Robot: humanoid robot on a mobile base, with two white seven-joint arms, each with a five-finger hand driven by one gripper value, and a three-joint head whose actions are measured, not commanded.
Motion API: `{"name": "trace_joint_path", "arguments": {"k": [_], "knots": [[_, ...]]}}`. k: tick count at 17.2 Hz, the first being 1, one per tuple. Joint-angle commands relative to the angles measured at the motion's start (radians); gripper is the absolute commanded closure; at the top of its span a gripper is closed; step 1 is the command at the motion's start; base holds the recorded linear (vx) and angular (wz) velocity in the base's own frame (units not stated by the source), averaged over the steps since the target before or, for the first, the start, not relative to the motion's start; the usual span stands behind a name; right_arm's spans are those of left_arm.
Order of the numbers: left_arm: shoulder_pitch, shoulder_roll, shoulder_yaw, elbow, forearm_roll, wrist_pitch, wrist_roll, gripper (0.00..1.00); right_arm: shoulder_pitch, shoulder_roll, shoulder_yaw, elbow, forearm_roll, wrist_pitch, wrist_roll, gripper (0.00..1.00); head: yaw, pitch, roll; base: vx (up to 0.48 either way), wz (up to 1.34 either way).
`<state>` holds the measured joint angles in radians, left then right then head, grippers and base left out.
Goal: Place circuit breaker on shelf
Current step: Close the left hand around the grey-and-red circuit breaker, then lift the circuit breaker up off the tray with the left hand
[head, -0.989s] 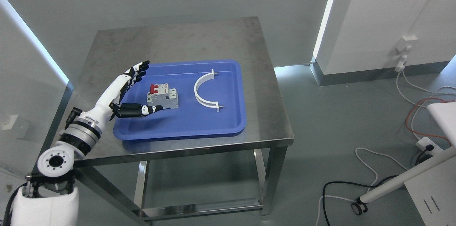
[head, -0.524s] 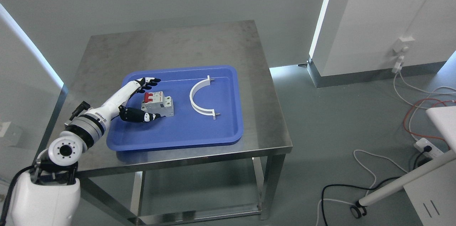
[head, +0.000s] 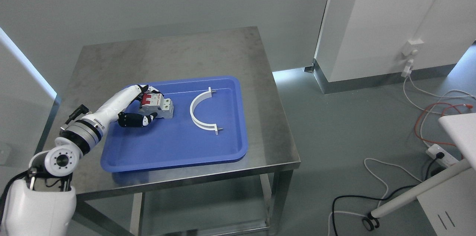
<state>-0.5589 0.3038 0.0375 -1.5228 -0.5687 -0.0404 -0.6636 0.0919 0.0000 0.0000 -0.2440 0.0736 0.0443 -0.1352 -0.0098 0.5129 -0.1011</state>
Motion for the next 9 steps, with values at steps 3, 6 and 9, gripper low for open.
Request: {"name": "trace_joint_path", "arguments": {"k": [3, 6, 9], "knots": [[-0.124, -0.286, 0.375, 0.036, 0.175, -0.094, 0.001, 0.9, 0.0, -0.017, 0.02, 0.0, 0.0, 0.035, 0.0, 0.0, 0.0, 0.0, 0.0, -0.006, 0.0], [-0.101, -0.286, 0.397, 0.029, 0.39, -0.136, 0.054, 0.87, 0.0, -0.017, 0.02, 0.0, -0.002, 0.035, -0.001, 0.0, 0.0, 0.0, 0.0, -0.083, 0.0], [-0.037, -0.286, 0.362, 0.017, 0.472, -0.229, 0.342, 0.83, 0.0, -0.017, 0.02, 0.0, 0.0, 0.035, -0.001, 0.0, 0.0, 0.0, 0.0, -0.233, -0.01]]}}
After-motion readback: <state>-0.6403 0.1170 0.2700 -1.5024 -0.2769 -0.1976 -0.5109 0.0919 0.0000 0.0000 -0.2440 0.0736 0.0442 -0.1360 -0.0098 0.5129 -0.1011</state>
